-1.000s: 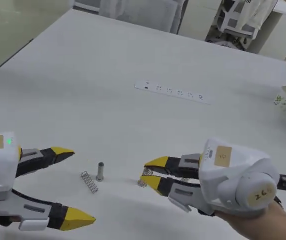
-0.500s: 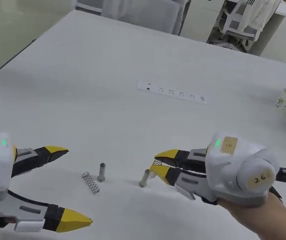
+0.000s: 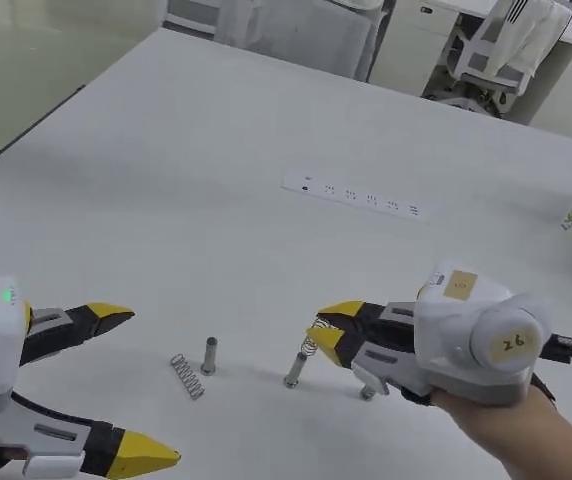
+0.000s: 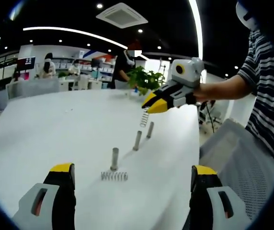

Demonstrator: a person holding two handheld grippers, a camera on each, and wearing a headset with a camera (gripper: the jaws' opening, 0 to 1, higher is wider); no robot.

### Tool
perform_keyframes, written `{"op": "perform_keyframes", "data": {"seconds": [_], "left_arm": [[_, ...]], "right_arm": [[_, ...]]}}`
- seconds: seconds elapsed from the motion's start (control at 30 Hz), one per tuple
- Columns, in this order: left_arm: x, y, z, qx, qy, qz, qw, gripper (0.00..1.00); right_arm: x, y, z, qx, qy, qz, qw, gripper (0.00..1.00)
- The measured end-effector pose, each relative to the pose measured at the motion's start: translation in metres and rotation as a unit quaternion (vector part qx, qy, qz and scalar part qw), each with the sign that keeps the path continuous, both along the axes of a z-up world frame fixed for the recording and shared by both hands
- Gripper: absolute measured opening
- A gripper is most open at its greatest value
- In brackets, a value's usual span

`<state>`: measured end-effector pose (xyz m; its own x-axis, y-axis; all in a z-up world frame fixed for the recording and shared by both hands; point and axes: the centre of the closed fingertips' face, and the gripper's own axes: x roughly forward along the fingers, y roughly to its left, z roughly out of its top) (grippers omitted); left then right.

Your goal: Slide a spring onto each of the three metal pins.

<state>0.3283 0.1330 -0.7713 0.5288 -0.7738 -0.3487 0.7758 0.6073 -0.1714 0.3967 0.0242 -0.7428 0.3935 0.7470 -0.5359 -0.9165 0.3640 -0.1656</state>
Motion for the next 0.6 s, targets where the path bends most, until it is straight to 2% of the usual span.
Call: {"op": "perform_keyframes", "data": {"seconds": [0.13, 0.23, 0.37, 0.6], "left_arm": [[0.0, 0.001, 0.001, -0.001, 0.0, 0.002, 1.0, 0.98], [0.0, 0.003, -0.002, 0.0, 0.003, 0.004, 1.0, 0.98], [-0.001, 0.003, -0.002, 0.0, 0.004, 0.004, 1.0, 0.98], [-0.003, 0.005, -0.002, -0.002, 0.005, 0.008, 1.0, 0.98]], "right_arm": [[0.002, 0.0, -0.005, -0.001, 0.007, -0.004, 1.0, 0.07], [0.002, 0.0, -0.01, -0.014, 0.001, 0.002, 0.9999, 0.07], [0.002, 0.002, -0.012, -0.012, 0.007, 0.001, 0.9999, 0.07], [0.002, 0.0, -0.026, -0.026, 0.011, 0.001, 0.9996, 0.08]]}}
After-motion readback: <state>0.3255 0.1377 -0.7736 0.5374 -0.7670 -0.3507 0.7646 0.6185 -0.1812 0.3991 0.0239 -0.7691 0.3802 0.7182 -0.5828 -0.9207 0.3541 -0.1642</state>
